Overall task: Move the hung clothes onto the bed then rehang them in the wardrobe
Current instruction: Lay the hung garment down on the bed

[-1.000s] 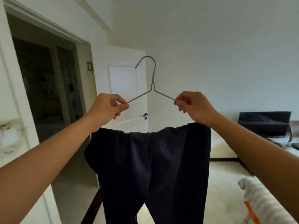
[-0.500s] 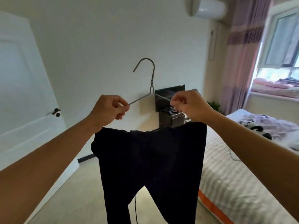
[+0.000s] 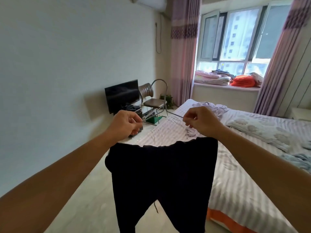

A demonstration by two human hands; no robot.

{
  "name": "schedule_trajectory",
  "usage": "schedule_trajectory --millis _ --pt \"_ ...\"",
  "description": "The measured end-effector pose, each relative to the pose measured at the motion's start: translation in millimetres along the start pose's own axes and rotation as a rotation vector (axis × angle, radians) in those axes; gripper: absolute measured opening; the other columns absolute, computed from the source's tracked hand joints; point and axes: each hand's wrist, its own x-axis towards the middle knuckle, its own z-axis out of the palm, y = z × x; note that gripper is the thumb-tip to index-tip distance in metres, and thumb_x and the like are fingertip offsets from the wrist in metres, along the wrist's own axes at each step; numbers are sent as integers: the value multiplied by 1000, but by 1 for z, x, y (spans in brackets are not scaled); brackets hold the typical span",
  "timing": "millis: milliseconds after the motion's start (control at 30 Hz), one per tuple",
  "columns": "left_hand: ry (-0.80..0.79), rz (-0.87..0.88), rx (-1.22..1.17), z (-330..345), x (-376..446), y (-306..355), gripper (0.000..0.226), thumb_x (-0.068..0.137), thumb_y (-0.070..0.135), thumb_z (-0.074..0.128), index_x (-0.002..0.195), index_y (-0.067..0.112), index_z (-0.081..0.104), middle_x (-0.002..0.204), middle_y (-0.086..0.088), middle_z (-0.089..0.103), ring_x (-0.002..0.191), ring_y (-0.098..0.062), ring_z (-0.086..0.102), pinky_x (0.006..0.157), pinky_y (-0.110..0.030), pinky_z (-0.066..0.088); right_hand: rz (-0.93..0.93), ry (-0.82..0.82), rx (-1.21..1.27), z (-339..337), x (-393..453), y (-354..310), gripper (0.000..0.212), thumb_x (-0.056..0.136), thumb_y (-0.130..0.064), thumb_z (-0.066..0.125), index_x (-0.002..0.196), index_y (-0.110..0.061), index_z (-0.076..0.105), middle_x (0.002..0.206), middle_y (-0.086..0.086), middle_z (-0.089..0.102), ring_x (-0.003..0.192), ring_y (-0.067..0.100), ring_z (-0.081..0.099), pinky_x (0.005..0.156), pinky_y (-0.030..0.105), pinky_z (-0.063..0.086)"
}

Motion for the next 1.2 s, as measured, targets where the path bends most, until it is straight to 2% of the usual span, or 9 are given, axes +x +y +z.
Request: schedule_trajectory --millis 133,233,367,500,633,733,900,1033,1200 --pt "-85 -22 -53 39 51 -17 6 82 7 76 80 11 72 63 -7 70 61 -23 68 74 -40 61 86 3 31 1 15 43 28 89 -8 71 69 -27 64 65 -7 68 54 6 64 59 19 48" --pt "-138 -31 -68 70 90 -29 3 82 6 76 83 8 73 66 -11 71 61 -22 68 72 -38 60 153 -14 71 3 35 81 22 89 -7 71 73 -21 67 66 -3 70 52 2 62 54 12 48" --pt "-176 -65 -66 112 141 -44 4 82 6 76 85 5 73 70 -13 72 64 -23 69 75 -37 61 210 -30 75 13 68 138 9 89 -10 71 81 -13 72 66 -3 71 57 8 66 58 17 49" --pt "-231 -83 -31 152 189 -61 4 83 7 75 86 6 73 72 -13 72 70 -27 71 77 -35 61 244 -70 86 25 102 193 9 88 -8 71 80 -12 72 68 -1 72 62 16 69 57 21 51" --pt "-253 -121 -28 184 234 -81 2 83 7 76 84 7 74 70 -11 72 67 -22 69 79 -35 60 272 -87 92 39 134 235 6 89 -8 70 83 -7 71 66 -1 71 57 11 66 54 15 46" --pt "-267 -143 -28 212 275 -100 3 82 8 77 81 10 74 68 -9 72 64 -19 68 78 -34 58 317 -108 104 52 164 271 11 89 -8 70 77 -9 71 66 2 70 56 9 64 55 15 45" --pt "-293 -173 -18 262 348 -143 5 81 7 78 79 9 73 64 -8 71 60 -16 66 72 -30 56 383 -147 102 79 217 332 15 90 -3 65 77 -8 69 68 6 69 58 11 61 52 9 43" --pt "-314 -196 1 301 410 -182 5 81 9 78 79 10 74 63 -9 70 55 -10 63 69 -29 54 438 -164 77 106 267 382 13 91 -6 66 79 -7 69 67 3 67 57 9 60 53 9 44" --pt "-345 -258 -12 340 479 -223 12 81 8 77 73 15 72 60 -5 69 59 -14 64 70 -33 55 481 -198 28 138 328 438 15 91 -10 67 76 -8 70 68 4 69 60 11 61 55 8 43"
